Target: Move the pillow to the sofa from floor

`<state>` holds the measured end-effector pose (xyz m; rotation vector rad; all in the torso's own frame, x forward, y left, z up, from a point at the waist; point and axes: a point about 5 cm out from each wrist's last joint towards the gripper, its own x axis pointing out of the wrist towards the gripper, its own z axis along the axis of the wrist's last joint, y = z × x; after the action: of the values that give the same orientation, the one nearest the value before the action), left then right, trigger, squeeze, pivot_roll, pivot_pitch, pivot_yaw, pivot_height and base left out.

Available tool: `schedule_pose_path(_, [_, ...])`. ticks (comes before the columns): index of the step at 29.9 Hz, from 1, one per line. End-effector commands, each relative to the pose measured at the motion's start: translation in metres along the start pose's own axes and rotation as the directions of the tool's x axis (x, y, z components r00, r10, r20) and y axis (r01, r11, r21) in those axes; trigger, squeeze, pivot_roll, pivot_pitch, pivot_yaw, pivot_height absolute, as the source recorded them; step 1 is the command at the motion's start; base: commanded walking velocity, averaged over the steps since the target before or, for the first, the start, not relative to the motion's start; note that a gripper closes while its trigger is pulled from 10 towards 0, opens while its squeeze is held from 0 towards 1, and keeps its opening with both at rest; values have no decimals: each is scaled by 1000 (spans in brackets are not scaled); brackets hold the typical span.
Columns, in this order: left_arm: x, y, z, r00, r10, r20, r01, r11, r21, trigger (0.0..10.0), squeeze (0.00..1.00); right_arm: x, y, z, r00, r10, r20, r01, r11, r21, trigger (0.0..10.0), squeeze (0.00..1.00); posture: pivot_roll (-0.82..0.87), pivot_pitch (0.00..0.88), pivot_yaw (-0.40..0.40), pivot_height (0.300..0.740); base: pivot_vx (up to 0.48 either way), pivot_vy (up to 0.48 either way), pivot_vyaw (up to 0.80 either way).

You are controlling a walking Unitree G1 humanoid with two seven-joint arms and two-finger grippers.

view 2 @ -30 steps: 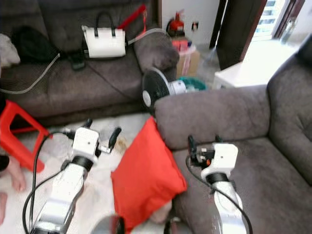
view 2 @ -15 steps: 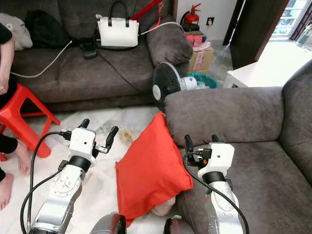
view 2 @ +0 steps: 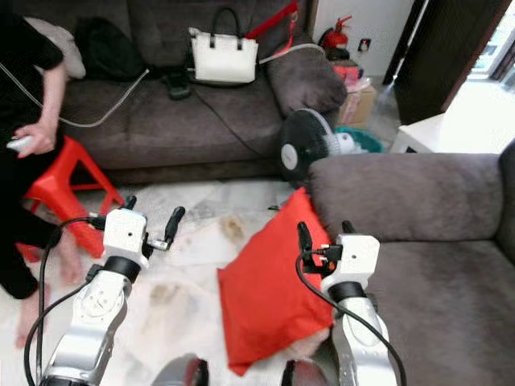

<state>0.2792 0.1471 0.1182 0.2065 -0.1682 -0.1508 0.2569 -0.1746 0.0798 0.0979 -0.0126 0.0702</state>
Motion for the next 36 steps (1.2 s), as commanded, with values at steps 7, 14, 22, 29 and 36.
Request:
schedule_pose_path(7, [0,-6,2,1000,-25,11,25,1000,-2,10000,0,-2,-5,0,1000,-25,-7,25,1000,6,10000,0,135,74,-21,665,0,0,0])
schedule_pose_path(14, [0,-6,2,1000,-26,11,26,1000,-1,10000,0,-1,-8,-2,999,-44,-19,44,999,14,10000,0,135,74,-21,665,0,0,-406])
schedule_pose_path(22, [1,-6,2,1000,-24,10,24,1000,-3,10000,0,-1,-7,-1,999,-39,-15,39,999,10,10000,0,134,73,-21,665,0,0,-725])
schedule_pose_path(29, [1,-7,2,1000,-24,9,24,1000,-7,10000,0,-1,-7,-1,999,-34,-11,34,999,12,10000,0,132,71,-21,665,0,0,-500])
schedule_pose_path(36, [0,-7,2,1000,-23,12,23,1000,-7,10000,0,0,-6,1,1000,-30,-3,30,999,13,10000,0,133,69,-21,665,0,0,0])
